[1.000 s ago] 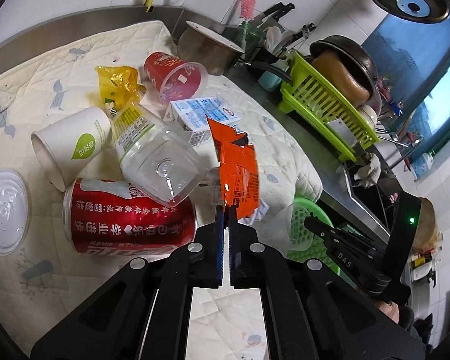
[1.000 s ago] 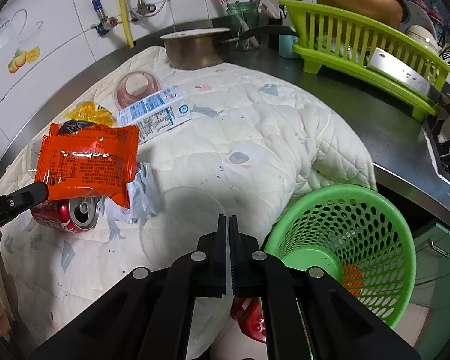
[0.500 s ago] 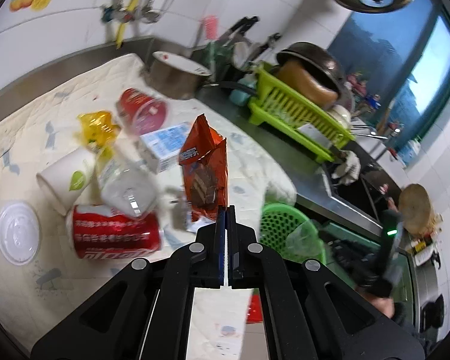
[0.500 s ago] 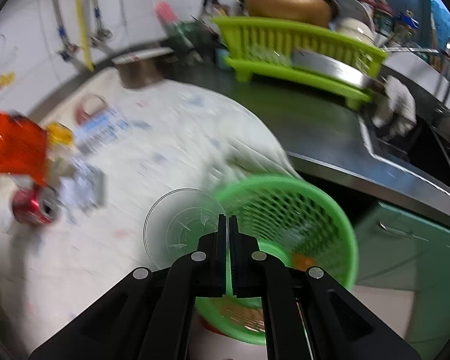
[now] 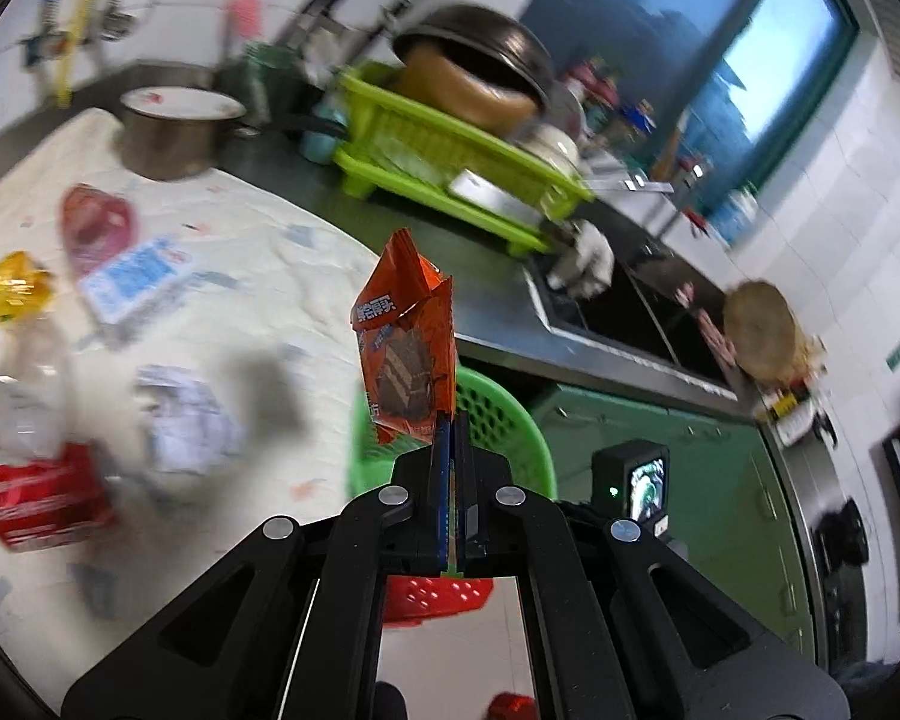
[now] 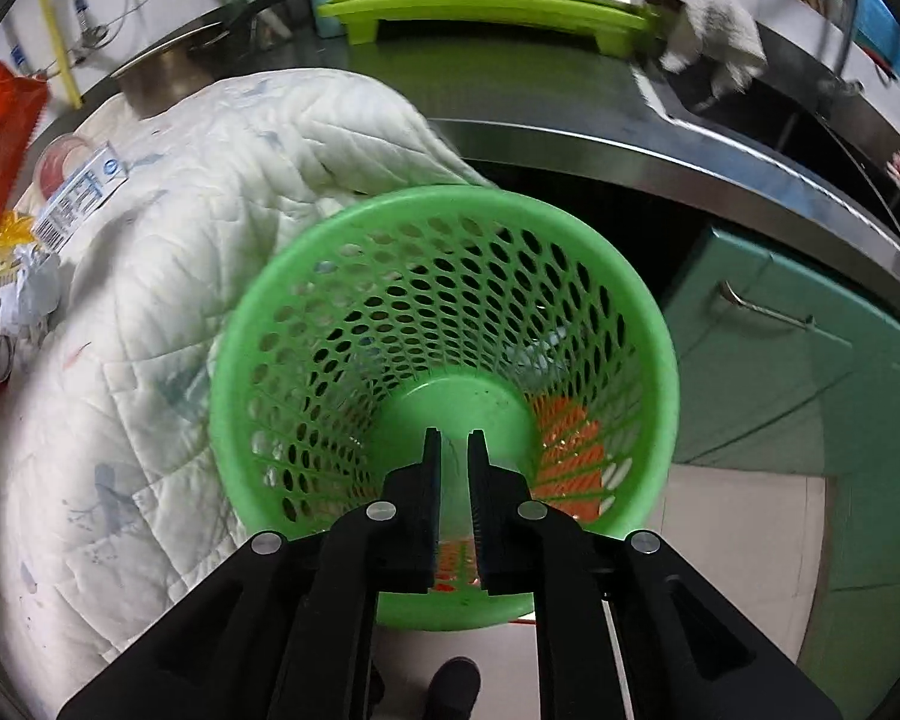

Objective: Collect trash
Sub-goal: 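Carry the orange bag with the left tool into the green basket and release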

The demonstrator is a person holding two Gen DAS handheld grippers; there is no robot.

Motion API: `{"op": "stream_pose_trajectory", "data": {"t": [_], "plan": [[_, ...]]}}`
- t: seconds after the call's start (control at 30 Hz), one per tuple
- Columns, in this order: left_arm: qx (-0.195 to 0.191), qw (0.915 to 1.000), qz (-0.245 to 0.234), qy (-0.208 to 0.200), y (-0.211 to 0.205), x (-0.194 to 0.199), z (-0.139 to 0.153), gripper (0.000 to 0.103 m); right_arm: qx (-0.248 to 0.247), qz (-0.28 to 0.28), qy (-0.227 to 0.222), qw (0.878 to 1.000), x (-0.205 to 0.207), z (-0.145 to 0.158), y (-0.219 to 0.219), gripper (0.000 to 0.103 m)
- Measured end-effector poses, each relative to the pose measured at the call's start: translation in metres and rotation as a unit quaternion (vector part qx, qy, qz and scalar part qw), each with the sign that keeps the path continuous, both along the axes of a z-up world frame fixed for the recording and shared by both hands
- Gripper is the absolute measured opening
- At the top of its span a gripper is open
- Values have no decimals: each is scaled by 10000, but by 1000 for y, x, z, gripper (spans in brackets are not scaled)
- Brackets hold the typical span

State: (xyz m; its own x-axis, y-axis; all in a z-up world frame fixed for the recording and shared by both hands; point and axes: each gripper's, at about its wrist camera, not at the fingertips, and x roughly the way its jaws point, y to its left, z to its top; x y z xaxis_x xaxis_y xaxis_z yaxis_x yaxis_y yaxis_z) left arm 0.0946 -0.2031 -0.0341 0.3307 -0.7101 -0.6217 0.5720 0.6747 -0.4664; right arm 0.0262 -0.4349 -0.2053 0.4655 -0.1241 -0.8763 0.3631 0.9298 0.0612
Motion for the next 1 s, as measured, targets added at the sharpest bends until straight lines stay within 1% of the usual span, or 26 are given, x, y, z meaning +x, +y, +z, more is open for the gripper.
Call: {"op": "stream_pose_trajectory", "data": {"t": [0.07,0.13,0.17,0.23,0.3,0.37,0.53,0.63,0.67,0.7,0.8,0.83,0.87,0.9,0.93,0.97,1.0], "plan": [[20,9998,-173,86,-17,0,-8,0,65,-66,-28,10000,-6,-2,-6,10],[86,9993,-335,149,-35,-2,-17,0,74,-118,-53,9999,-12,-1,-8,14],[121,9988,-445,191,-45,-2,-22,0,89,-149,-86,9998,-15,0,-10,18],[215,9979,-561,236,-60,-4,-32,0,73,-202,-187,9996,-24,7,-14,21],[273,9966,-690,346,-74,-5,-44,0,35,-239,-267,9994,-31,13,-17,27],[350,9955,-764,449,-83,-4,-55,0,-1,-285,-370,9989,-39,22,-20,30],[461,9925,-867,730,-100,-2,-85,0,-87,-413,-654,9970,-56,44,-25,36],[515,9900,-961,893,-107,-3,-99,0,-110,-434,-761,9961,-61,53,-26,38],[511,9892,-993,952,-109,-4,-102,0,-122,-429,-785,9959,-62,55,-26,38],[557,9889,-979,969,-109,-5,-105,3,-156,-426,-816,9956,-63,57,-24,40],[574,9877,-1000,1053,-109,-6,-110,4,-206,-407,-887,9950,-64,63,-22,43],[598,9877,-985,1058,-109,-5,-111,5,-204,-403,-907,9949,-63,64,-22,43],[599,9878,-967,1060,-107,-5,-111,9,-198,-393,-918,9948,-64,65,-22,43],[578,9885,-932,1043,-104,-5,-110,17,-202,-385,-937,9947,-63,66,-21,44],[588,9889,-894,1030,-103,-4,-109,22,-218,-371,-959,9945,-63,68,-20,44],[588,9895,-848,1013,-100,-3,-107,25,-232,-349,-967,9944,-62,70,-19,45],[567,9901,-824,985,-97,-3,-105,25,-241,-334,-975,9944,-62,72,-17,45]]}}
